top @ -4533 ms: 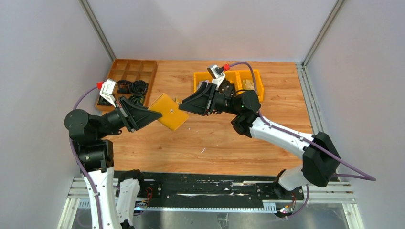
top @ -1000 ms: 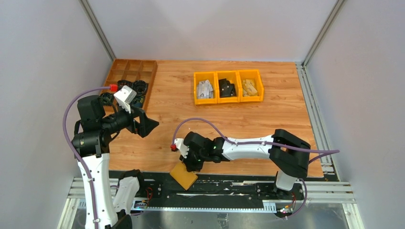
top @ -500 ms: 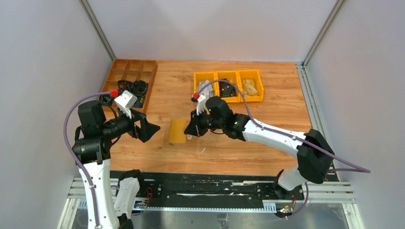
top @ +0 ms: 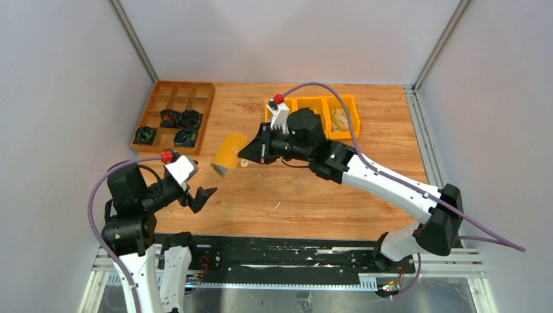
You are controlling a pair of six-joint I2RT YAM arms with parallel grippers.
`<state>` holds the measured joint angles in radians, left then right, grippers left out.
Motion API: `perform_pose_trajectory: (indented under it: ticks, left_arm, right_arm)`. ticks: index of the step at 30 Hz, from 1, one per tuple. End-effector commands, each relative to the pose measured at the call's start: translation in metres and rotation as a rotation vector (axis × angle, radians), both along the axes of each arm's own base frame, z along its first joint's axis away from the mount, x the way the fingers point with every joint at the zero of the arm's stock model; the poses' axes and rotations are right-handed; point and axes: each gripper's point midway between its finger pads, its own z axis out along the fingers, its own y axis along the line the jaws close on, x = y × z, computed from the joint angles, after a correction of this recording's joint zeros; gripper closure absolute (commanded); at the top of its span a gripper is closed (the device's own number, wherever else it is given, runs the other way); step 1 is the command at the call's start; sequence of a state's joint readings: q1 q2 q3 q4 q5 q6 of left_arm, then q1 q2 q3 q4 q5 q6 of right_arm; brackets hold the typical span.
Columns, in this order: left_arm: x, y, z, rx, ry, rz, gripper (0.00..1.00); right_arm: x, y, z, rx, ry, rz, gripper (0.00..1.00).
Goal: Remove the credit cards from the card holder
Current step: Open the card holder.
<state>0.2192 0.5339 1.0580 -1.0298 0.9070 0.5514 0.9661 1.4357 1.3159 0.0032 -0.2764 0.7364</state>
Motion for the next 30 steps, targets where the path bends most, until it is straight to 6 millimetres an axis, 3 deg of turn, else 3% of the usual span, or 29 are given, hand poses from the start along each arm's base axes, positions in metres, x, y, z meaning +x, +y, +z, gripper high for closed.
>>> perform_pose_trajectory:
  ticks: [1, 7, 11, 16, 20, 23, 28, 30]
  left_arm:
    - [-0.002, 0.001, 0.003, 0.152, -0.187, -0.085, 0.0]
    - [0.012, 0.011, 0.021, 0.216, -0.348, -0.027, 0.0]
    - [0.019, 0.014, 0.047, 0.189, -0.455, 0.026, 0.0]
    - [0.021, 0.01, 0.039, 0.168, -0.436, 0.002, 0.06]
    - [0.018, 0.003, 0.039, 0.134, -0.42, -0.034, 0.19]
    - [0.015, -0.002, 0.045, 0.1, -0.403, -0.051, 0.41]
    - [0.007, -0.011, 0.053, 0.049, -0.39, -0.09, 0.61]
    - [0.006, -0.011, 0.053, 0.039, -0.381, -0.088, 0.7]
  right_arm:
    - [-0.017, 0.014, 0.024, 0.024, 0.08, 0.016, 1.0]
    - [-0.031, 0.024, 0.039, 0.035, 0.08, 0.039, 1.0]
    - [-0.038, 0.028, 0.04, 0.021, 0.087, 0.054, 1.0]
    - [-0.049, 0.032, 0.044, 0.048, 0.119, 0.089, 1.0]
    - [-0.06, 0.034, 0.049, 0.068, 0.143, 0.123, 1.0]
    - [-0.065, 0.035, 0.055, 0.088, 0.156, 0.144, 1.0]
    - [-0.075, 0.041, 0.059, 0.113, 0.187, 0.2, 1.0]
    - [-0.077, 0.042, 0.062, 0.123, 0.179, 0.216, 0.94]
